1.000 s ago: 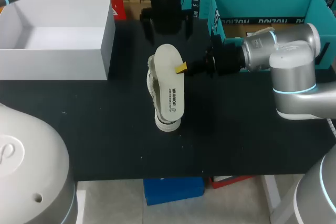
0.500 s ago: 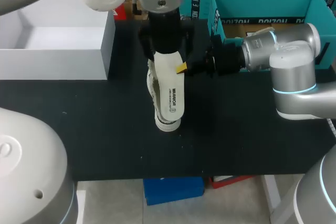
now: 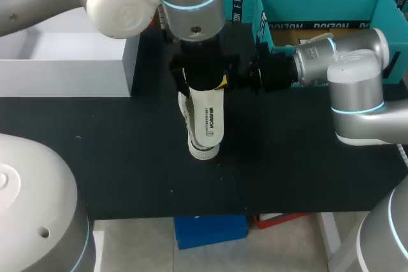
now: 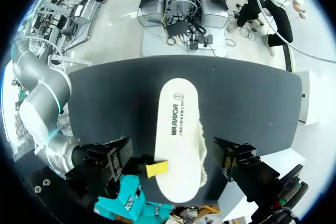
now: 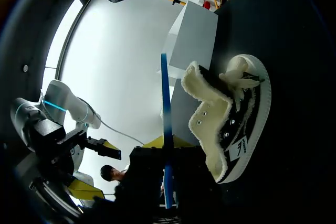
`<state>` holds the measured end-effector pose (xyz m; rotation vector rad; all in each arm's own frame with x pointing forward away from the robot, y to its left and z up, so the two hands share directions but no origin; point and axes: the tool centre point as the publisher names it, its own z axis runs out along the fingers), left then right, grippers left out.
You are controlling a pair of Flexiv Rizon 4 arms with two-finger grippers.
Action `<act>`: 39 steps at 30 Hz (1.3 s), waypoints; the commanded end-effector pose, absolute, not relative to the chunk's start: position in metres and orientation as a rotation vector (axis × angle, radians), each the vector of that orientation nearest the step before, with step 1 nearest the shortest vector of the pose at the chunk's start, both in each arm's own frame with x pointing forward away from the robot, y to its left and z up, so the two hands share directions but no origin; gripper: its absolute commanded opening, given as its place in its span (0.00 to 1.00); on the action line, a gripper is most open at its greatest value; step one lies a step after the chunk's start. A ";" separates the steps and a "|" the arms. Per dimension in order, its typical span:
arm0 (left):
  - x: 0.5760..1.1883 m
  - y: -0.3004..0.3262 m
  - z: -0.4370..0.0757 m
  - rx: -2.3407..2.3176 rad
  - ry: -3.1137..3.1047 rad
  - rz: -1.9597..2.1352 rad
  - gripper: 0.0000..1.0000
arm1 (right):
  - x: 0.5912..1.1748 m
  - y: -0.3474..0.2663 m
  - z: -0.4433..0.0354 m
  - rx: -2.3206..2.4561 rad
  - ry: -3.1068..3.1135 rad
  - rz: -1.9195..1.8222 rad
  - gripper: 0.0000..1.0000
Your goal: Take the shoe out of the shoebox, open the shoe tongue, remove and reinsert the insole, then place the shoe into the shoebox
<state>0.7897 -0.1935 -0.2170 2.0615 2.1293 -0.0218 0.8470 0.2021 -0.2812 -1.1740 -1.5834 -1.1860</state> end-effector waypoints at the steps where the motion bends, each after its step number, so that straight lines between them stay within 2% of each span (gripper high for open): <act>1: 0.776 -0.186 -0.218 2.044 2.113 -0.018 1.00 | 0.848 0.203 -0.282 -1.174 -1.583 -1.185 0.00; 10: 0.761 -0.172 -0.219 1.990 2.112 -0.065 1.00 | 0.848 0.203 -0.282 -1.174 -1.583 -1.185 0.00; 22: 0.771 -0.133 -0.216 1.770 1.839 -0.577 1.00 | 0.848 0.203 -0.282 -1.174 -1.583 -1.185 0.00; 39: 0.789 -0.114 -0.219 1.485 1.462 -0.902 1.00 | 0.848 0.203 -0.282 -1.174 -1.583 -1.185 0.00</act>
